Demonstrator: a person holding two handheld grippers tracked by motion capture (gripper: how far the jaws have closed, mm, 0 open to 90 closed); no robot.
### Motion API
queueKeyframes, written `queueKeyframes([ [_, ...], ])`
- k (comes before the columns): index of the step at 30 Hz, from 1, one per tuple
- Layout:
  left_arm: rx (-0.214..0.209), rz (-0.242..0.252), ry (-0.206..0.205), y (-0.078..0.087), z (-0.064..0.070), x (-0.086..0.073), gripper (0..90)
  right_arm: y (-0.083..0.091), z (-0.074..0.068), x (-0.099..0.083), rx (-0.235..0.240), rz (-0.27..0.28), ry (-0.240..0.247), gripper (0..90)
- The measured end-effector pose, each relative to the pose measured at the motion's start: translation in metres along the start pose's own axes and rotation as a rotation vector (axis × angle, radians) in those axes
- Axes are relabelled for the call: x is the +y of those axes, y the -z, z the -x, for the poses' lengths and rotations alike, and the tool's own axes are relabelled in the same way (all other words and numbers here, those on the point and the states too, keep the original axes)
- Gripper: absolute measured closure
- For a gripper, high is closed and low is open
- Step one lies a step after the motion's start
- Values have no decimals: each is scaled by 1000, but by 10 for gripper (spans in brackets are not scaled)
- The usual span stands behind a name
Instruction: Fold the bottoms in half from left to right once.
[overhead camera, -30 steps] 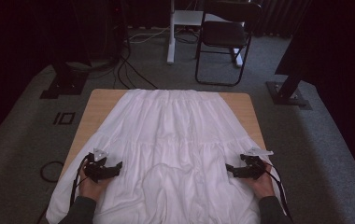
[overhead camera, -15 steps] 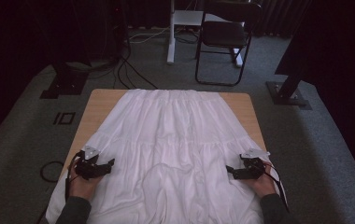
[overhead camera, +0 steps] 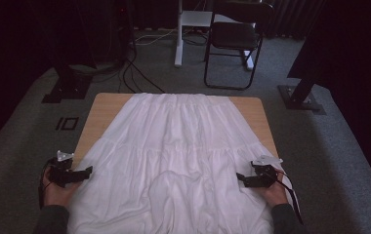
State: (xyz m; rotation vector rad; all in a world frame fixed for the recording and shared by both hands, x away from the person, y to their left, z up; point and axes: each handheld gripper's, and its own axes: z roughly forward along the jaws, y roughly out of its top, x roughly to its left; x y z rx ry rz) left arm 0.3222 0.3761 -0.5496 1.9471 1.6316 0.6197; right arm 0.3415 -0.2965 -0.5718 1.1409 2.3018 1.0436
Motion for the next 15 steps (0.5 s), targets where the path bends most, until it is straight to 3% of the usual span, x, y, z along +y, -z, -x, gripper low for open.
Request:
queueKeyframes([
  [3,0,10,-3,-1,1,-3,98,0,0,0,0,0,0,145],
  [8,-58,15,-77,0,13,-4,129,0,0,0,-1,1,-1,148],
  [11,-66,16,-86,1,16,-3,166,0,0,0,-7,3,-4,176],
  [12,-74,20,-93,2,17,-3,209,1,0,-1,-15,9,-14,204],
  [13,-85,21,-106,5,18,-2,313,2,1,-1,-21,14,-18,243],
  [15,-105,4,-119,8,20,0,597,7,2,-2,-25,17,-34,402],
])
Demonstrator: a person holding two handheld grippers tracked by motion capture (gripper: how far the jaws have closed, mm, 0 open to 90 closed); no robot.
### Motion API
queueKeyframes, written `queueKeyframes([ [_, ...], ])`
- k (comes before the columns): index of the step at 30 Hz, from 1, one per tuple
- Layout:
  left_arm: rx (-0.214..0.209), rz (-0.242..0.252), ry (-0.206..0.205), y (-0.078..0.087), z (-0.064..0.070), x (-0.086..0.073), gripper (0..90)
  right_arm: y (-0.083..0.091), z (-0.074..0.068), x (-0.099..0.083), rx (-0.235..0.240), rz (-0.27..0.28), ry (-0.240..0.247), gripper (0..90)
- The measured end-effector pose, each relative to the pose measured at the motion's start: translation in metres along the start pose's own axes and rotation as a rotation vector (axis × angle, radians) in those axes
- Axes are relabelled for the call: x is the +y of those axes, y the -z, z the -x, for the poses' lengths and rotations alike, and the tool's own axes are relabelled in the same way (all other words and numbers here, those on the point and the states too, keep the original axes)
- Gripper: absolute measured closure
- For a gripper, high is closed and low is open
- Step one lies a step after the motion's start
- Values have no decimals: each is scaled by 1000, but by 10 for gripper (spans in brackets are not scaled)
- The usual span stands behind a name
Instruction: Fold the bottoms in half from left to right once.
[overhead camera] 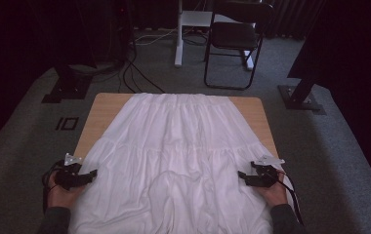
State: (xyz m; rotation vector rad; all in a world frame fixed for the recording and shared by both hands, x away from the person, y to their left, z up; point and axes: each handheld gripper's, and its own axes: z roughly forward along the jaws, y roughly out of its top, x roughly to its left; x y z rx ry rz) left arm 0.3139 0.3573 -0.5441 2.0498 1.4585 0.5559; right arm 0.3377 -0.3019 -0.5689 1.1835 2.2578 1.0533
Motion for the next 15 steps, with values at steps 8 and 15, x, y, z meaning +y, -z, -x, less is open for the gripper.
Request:
queueKeyframes([
  [8,133,-42,-61,3,1,3,870,57,32,-6,-264,4,-91,360],
  [15,294,-49,-40,16,-23,12,876,60,58,-43,-274,-78,-184,300],
])
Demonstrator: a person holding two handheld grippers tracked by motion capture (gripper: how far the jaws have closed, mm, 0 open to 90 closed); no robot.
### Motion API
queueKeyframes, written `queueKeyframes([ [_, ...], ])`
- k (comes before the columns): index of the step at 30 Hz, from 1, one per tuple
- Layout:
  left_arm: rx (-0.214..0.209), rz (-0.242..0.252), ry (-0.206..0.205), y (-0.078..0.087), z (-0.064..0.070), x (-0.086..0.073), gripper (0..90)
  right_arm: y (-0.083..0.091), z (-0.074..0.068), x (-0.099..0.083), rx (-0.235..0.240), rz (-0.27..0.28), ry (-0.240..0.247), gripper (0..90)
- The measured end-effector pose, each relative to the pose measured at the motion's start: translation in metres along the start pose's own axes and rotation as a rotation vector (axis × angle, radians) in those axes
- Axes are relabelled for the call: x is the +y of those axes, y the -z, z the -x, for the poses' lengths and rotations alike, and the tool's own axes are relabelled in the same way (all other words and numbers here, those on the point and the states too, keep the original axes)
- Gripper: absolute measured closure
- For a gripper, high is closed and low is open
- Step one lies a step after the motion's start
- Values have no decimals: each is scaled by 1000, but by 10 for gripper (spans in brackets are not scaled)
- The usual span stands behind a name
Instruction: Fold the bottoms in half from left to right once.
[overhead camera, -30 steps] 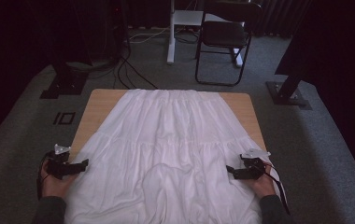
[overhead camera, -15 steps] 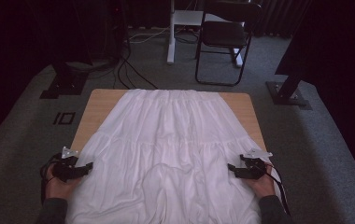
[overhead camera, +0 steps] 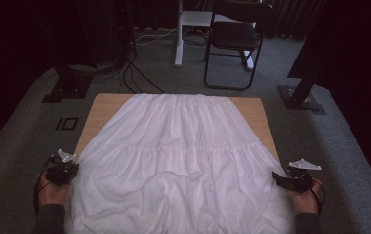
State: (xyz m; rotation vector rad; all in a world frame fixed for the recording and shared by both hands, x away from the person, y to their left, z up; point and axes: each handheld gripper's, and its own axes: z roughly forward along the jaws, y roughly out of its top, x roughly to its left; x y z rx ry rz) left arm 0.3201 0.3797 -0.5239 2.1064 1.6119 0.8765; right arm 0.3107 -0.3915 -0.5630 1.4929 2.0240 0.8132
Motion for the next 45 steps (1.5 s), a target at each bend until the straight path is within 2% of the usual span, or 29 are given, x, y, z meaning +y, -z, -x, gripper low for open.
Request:
queueKeyframes([
  [1,27,-5,0,-1,-5,2,876,-1,0,-3,8,4,-4,327],
  [2,27,-5,0,-1,-5,2,877,-1,-1,-4,30,10,-15,377],
  [3,75,-17,13,-3,-17,5,877,0,-2,-4,45,12,-12,433],
  [4,100,-24,22,-4,-23,7,879,1,-3,-4,54,11,-3,489],
  [6,159,-38,43,-6,-37,9,880,2,-7,-2,76,5,15,673],
  [8,224,-55,80,-8,-52,10,882,3,-11,-1,70,-7,41,813],
  [10,280,-70,108,-8,-63,11,882,3,-14,0,52,-13,51,861],
  [11,285,-66,127,-7,-65,11,882,3,-15,0,55,-11,50,863],
  [13,273,-49,129,-4,-64,12,882,2,-15,0,66,-5,44,862],
  [15,256,-27,86,1,-54,15,881,1,-18,1,72,-2,49,860],
  [16,241,-7,76,5,-48,16,881,1,-19,1,74,-1,50,859],
  [17,241,-7,76,5,-48,16,881,1,-19,1,74,-1,50,859],
  [18,214,25,63,11,-39,18,880,1,-20,2,73,-2,51,858],
  [19,214,25,63,11,-39,18,880,1,-20,2,73,-2,51,858],
  [20,166,63,41,20,-30,21,880,1,-21,1,77,1,51,857],
  [21,166,63,41,20,-30,21,880,1,-21,1,77,1,51,857],
  [23,123,98,24,30,-21,26,880,2,-21,1,77,2,53,858],
  [27,-18,190,20,54,-4,36,879,1,-21,0,82,7,49,856],
  [31,-135,252,-40,77,21,52,877,1,-23,0,82,10,50,855],
  [32,-186,291,-61,88,37,61,878,1,-24,0,83,11,51,855],
  [33,-186,291,-61,88,37,61,878,1,-24,0,83,11,51,855],
  [35,-264,320,-76,96,57,70,878,1,-25,0,85,12,54,854],
  [36,-308,328,-110,100,74,76,878,1,-25,1,87,13,55,854],
  [38,-344,344,-163,106,99,84,878,0,-26,1,88,15,53,854],
  [40,-404,373,-198,112,127,97,878,0,-27,1,87,13,54,855],
  [41,-452,392,-213,114,139,103,878,0,-27,2,87,11,57,855],
  [42,-580,427,-221,115,164,116,879,-1,-29,2,85,11,61,856],
  [43,-580,427,-221,115,164,116,879,-1,-29,2,85,11,61,856],
  [45,-702,447,-215,113,189,127,879,-1,-29,3,86,14,62,857],
])
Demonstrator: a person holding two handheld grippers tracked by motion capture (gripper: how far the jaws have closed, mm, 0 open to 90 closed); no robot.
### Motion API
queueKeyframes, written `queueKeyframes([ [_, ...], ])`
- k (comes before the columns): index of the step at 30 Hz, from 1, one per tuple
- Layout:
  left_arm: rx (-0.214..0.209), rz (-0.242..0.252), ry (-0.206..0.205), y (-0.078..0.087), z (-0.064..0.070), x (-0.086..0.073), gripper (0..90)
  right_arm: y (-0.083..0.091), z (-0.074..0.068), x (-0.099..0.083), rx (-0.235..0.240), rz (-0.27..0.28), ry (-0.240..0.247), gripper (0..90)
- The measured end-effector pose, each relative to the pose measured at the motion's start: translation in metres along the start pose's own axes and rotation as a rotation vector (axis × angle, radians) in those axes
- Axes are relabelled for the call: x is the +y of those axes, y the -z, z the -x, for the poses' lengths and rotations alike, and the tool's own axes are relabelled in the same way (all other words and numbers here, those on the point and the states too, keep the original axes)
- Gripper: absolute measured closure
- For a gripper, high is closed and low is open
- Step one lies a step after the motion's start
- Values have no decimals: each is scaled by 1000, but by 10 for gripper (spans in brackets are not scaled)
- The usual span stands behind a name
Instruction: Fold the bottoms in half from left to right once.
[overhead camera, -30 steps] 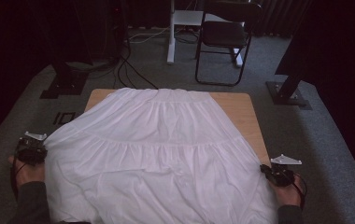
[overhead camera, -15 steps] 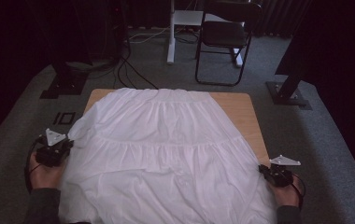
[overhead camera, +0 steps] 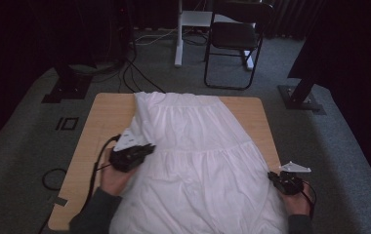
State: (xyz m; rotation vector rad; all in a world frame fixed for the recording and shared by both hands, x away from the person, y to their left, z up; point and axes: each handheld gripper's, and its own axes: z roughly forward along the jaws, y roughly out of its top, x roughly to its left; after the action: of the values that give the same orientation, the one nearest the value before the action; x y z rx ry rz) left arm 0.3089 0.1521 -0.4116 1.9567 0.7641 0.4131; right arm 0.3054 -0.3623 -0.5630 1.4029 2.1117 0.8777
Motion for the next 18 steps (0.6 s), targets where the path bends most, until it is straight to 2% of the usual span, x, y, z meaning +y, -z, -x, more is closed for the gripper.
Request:
queueKeyframes([
  [2,-120,31,35,-23,13,3,879,-1,0,1,0,-2,-6,859],
  [3,-150,20,28,-34,20,3,878,-1,0,2,-2,-5,-5,860],
  [6,-185,-58,-16,-72,35,-8,877,-1,-1,3,-5,-12,-10,854],
  [7,-188,-106,-48,-90,41,-17,861,-1,-3,6,-23,-24,-7,730],
  [8,-188,-106,-48,-90,41,-17,815,-1,-3,6,-23,-24,-7,730],
  [9,-201,-109,-64,-95,44,-20,725,1,-11,12,-57,-22,0,554],
  [10,-201,-109,-64,-95,44,-20,661,1,-11,12,-57,-22,0,554],
  [11,-178,-88,-88,-89,45,-17,602,8,-22,23,-67,8,15,472],
  [12,-178,-88,-88,-89,45,-17,578,8,-22,23,-67,8,15,472],
  [13,-162,-76,-103,-77,40,-13,557,17,-36,37,-57,45,44,455],
  [14,-162,-76,-103,-77,40,-13,538,17,-36,37,-57,45,44,455],
  [15,-86,-82,-142,-63,36,-11,525,24,-52,54,-21,84,77,456],
  [16,-86,-82,-142,-63,36,-11,518,24,-52,54,-21,84,77,456],
  [17,-51,-88,-157,-56,34,-10,513,27,-70,71,30,115,112,470],
  [18,-13,-86,-170,-49,31,-11,513,27,-70,71,30,115,112,470],
])
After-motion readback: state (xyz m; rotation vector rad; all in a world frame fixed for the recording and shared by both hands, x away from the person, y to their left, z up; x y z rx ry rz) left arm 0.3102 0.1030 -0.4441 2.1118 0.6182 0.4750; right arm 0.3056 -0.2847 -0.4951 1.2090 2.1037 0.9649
